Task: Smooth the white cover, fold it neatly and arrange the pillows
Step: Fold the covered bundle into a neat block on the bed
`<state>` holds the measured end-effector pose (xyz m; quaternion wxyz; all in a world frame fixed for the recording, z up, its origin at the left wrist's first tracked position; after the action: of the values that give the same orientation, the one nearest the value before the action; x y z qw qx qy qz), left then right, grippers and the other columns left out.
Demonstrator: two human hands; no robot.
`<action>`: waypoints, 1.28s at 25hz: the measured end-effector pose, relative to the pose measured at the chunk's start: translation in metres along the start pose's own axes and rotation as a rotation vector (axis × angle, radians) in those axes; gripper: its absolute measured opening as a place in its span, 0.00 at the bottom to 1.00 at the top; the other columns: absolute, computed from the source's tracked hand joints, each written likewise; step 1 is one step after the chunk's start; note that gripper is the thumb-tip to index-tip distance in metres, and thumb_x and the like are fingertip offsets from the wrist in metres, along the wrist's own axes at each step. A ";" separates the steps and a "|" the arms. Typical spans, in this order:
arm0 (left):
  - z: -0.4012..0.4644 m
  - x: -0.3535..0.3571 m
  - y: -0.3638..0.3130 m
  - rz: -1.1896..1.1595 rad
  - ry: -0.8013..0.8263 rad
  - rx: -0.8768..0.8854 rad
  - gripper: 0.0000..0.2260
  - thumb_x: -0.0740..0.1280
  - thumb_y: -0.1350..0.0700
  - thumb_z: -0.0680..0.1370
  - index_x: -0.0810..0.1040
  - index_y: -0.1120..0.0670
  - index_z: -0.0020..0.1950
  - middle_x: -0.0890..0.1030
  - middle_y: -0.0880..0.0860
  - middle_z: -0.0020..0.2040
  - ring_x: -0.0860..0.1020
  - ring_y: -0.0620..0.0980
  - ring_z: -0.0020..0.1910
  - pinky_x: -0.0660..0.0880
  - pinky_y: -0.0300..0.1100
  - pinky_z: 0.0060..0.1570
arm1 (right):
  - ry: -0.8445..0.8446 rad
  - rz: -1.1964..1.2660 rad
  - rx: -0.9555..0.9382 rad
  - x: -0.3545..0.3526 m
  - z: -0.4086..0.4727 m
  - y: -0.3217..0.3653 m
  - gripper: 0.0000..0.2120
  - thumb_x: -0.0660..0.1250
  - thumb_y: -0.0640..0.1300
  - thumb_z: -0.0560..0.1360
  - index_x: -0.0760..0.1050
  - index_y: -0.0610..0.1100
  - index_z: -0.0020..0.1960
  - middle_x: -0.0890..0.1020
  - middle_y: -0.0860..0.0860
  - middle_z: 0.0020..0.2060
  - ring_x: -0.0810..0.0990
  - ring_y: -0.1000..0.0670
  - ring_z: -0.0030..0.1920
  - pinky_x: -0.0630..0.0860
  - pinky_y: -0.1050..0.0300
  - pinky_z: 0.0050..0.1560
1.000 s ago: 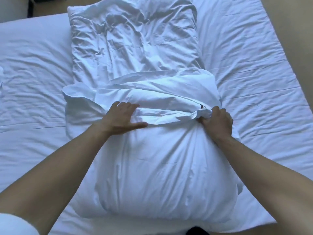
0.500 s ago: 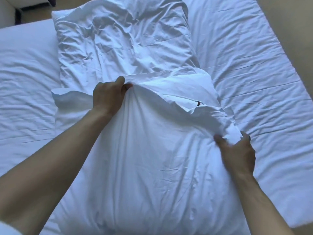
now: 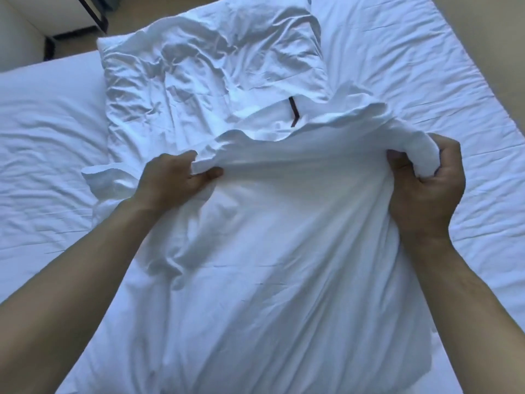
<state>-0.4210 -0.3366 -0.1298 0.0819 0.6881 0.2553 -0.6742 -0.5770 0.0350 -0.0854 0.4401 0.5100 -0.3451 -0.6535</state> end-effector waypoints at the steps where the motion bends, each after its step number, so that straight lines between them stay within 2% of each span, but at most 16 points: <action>1: 0.010 -0.006 0.004 0.047 -0.049 -0.074 0.31 0.60 0.26 0.73 0.70 0.56 0.43 0.81 0.61 0.40 0.79 0.65 0.45 0.73 0.52 0.44 | -0.004 -0.040 0.043 0.013 0.016 -0.008 0.10 0.73 0.55 0.76 0.75 0.53 0.50 0.80 0.63 0.40 0.77 0.62 0.42 0.70 0.68 0.44; 3: 0.034 0.014 0.009 0.206 0.048 -0.236 0.29 0.57 0.28 0.77 0.72 0.54 0.56 0.81 0.62 0.55 0.77 0.64 0.58 0.70 0.57 0.59 | 0.112 -0.193 0.218 0.053 0.041 -0.049 0.18 0.71 0.59 0.75 0.75 0.47 0.56 0.82 0.52 0.46 0.80 0.49 0.49 0.69 0.60 0.45; 4: 0.040 0.035 0.009 0.266 0.161 -0.305 0.32 0.53 0.28 0.78 0.69 0.53 0.67 0.76 0.62 0.67 0.72 0.63 0.68 0.64 0.63 0.68 | 0.197 -0.323 0.325 0.073 0.043 -0.079 0.23 0.70 0.62 0.75 0.73 0.45 0.60 0.82 0.46 0.52 0.79 0.43 0.56 0.69 0.56 0.49; 5: 0.040 0.060 0.008 0.277 0.264 -0.367 0.35 0.49 0.28 0.79 0.61 0.50 0.77 0.66 0.60 0.77 0.62 0.62 0.76 0.53 0.68 0.73 | 0.272 -0.449 0.440 0.088 0.040 -0.106 0.29 0.68 0.65 0.74 0.70 0.46 0.64 0.79 0.41 0.58 0.77 0.39 0.62 0.69 0.51 0.55; 7: 0.028 0.102 0.010 0.241 0.337 -0.440 0.36 0.43 0.28 0.79 0.47 0.44 0.83 0.49 0.54 0.84 0.47 0.61 0.82 0.40 0.71 0.74 | 0.348 -0.527 0.633 0.097 0.023 -0.148 0.40 0.67 0.73 0.69 0.64 0.47 0.68 0.73 0.37 0.67 0.71 0.35 0.68 0.67 0.40 0.67; 9: 0.012 0.117 0.020 0.198 0.319 -0.436 0.37 0.41 0.27 0.77 0.46 0.42 0.83 0.50 0.51 0.83 0.47 0.58 0.82 0.41 0.71 0.73 | 0.421 -0.447 0.740 0.094 0.013 -0.166 0.48 0.69 0.76 0.66 0.64 0.43 0.71 0.73 0.38 0.68 0.73 0.37 0.69 0.69 0.43 0.67; 11: 0.005 0.115 0.026 0.161 0.330 -0.437 0.35 0.43 0.27 0.78 0.53 0.43 0.81 0.60 0.52 0.81 0.55 0.57 0.80 0.44 0.72 0.72 | 0.469 -0.460 0.722 0.090 0.011 -0.165 0.51 0.68 0.77 0.65 0.68 0.38 0.71 0.76 0.38 0.67 0.75 0.37 0.67 0.72 0.47 0.63; 14: 0.007 0.101 0.023 0.140 0.292 -0.457 0.25 0.45 0.34 0.82 0.67 0.47 0.69 0.75 0.56 0.66 0.70 0.62 0.70 0.51 0.73 0.70 | 0.366 -0.484 0.622 0.089 0.004 -0.142 0.44 0.69 0.73 0.69 0.69 0.39 0.70 0.78 0.36 0.65 0.76 0.35 0.66 0.73 0.44 0.62; 18: -0.014 0.076 0.029 0.075 0.256 -0.466 0.19 0.44 0.39 0.83 0.68 0.49 0.51 0.81 0.57 0.50 0.78 0.61 0.59 0.54 0.67 0.71 | 0.345 -0.364 0.526 0.082 0.000 -0.109 0.33 0.72 0.66 0.71 0.73 0.42 0.63 0.81 0.42 0.57 0.79 0.39 0.61 0.72 0.50 0.55; 20: -0.033 0.068 0.039 0.046 0.224 -0.448 0.21 0.45 0.36 0.83 0.70 0.49 0.55 0.81 0.57 0.54 0.77 0.60 0.64 0.50 0.66 0.74 | 0.399 -0.253 0.555 0.076 -0.004 -0.103 0.32 0.74 0.66 0.70 0.74 0.44 0.61 0.80 0.46 0.54 0.79 0.43 0.56 0.73 0.52 0.55; 22: -0.062 0.054 0.053 0.046 0.052 -0.408 0.29 0.52 0.31 0.80 0.68 0.50 0.70 0.73 0.57 0.70 0.65 0.57 0.76 0.43 0.63 0.76 | 0.431 -0.147 0.612 0.070 -0.010 -0.101 0.33 0.76 0.67 0.67 0.74 0.45 0.60 0.80 0.48 0.55 0.80 0.46 0.54 0.76 0.50 0.59; 24: -0.105 0.038 0.083 0.009 -0.087 -0.575 0.44 0.56 0.24 0.74 0.57 0.53 0.80 0.60 0.59 0.79 0.52 0.56 0.81 0.41 0.61 0.76 | 0.460 0.007 0.694 0.065 -0.015 -0.099 0.30 0.79 0.65 0.65 0.77 0.47 0.56 0.83 0.49 0.56 0.83 0.50 0.51 0.78 0.50 0.60; 25: -0.133 0.035 0.103 -0.068 -0.090 -0.755 0.52 0.56 0.20 0.68 0.55 0.54 0.80 0.59 0.60 0.80 0.52 0.58 0.81 0.45 0.63 0.76 | 0.494 0.063 0.733 0.063 -0.018 -0.102 0.29 0.81 0.64 0.63 0.79 0.49 0.56 0.85 0.50 0.55 0.85 0.50 0.51 0.79 0.49 0.61; 27: -0.188 0.041 0.133 -0.292 0.050 -1.071 0.64 0.55 0.14 0.57 0.56 0.57 0.79 0.65 0.63 0.76 0.63 0.61 0.76 0.60 0.61 0.73 | 0.620 0.121 0.726 0.058 -0.025 -0.101 0.28 0.80 0.61 0.62 0.79 0.55 0.59 0.86 0.53 0.55 0.85 0.51 0.55 0.79 0.49 0.61; 29: -0.218 0.051 0.140 -0.490 0.156 -1.149 0.65 0.60 0.14 0.53 0.64 0.60 0.77 0.73 0.63 0.72 0.73 0.62 0.70 0.70 0.55 0.69 | 0.756 0.097 0.644 0.052 -0.034 -0.101 0.29 0.79 0.62 0.67 0.75 0.61 0.66 0.84 0.58 0.60 0.83 0.54 0.60 0.76 0.51 0.64; 32: -0.247 0.055 0.141 -0.679 0.179 -1.223 0.56 0.66 0.17 0.58 0.76 0.60 0.69 0.80 0.60 0.64 0.80 0.60 0.61 0.76 0.52 0.62 | 0.794 0.054 0.616 0.024 -0.051 -0.101 0.31 0.75 0.66 0.70 0.73 0.60 0.70 0.82 0.58 0.63 0.80 0.54 0.64 0.73 0.50 0.67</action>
<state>-0.1390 -0.3315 -0.1968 0.2177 0.4541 0.7947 -0.3388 -0.5526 0.0505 -0.1975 0.3832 0.8164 -0.3409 -0.2654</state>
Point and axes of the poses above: each hand's wrist, its own z-axis towards the middle knuckle, its own x-axis out of the palm, y = z × x, the point moved 3 cm from there along z, towards the middle knuckle
